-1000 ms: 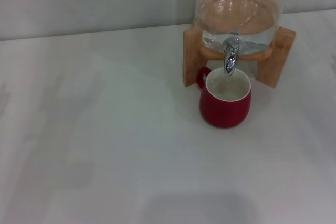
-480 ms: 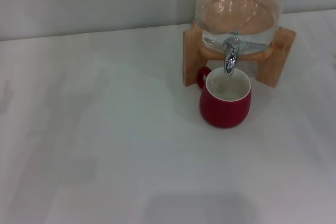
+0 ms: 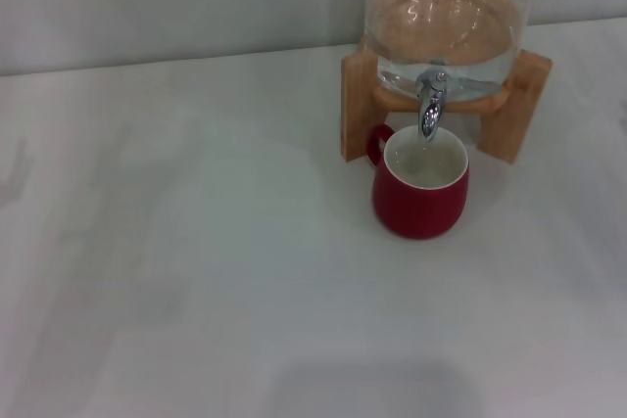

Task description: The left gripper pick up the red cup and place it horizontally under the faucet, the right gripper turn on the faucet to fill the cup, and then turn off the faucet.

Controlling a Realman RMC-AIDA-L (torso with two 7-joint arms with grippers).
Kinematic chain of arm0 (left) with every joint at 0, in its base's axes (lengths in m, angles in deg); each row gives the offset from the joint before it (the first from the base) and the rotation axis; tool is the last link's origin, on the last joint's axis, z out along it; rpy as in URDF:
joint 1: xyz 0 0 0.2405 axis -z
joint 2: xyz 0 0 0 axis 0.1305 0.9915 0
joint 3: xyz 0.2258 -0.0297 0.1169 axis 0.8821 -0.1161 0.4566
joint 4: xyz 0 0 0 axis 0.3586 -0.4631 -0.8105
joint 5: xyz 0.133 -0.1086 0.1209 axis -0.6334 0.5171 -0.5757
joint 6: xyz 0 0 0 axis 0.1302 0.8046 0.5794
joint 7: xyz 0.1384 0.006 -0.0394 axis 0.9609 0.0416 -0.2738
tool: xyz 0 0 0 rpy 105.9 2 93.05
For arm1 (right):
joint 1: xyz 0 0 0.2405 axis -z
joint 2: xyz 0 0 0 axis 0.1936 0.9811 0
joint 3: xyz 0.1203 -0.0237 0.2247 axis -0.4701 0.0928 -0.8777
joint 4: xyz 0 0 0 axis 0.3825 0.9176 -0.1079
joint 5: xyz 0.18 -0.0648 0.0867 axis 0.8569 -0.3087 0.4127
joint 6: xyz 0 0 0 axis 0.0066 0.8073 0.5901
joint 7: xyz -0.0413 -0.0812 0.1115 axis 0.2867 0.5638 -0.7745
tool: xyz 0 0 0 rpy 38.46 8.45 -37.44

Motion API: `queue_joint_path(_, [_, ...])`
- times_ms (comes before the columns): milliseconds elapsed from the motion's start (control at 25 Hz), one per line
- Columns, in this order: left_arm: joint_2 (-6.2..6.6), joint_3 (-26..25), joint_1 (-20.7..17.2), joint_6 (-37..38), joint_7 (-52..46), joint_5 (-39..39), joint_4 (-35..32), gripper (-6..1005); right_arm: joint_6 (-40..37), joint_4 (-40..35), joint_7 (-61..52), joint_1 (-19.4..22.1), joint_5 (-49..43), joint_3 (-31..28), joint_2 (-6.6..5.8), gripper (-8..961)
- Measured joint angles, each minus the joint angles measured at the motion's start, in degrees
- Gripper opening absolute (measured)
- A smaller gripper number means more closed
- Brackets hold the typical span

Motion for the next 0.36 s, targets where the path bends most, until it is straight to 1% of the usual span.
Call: queue_joint_path(360, [0.03,-0.1,1.1,0.4,0.3,0.1,0.0,880,-1.4,0.2,1.1,-0.6,0.0,0.0,0.0,605])
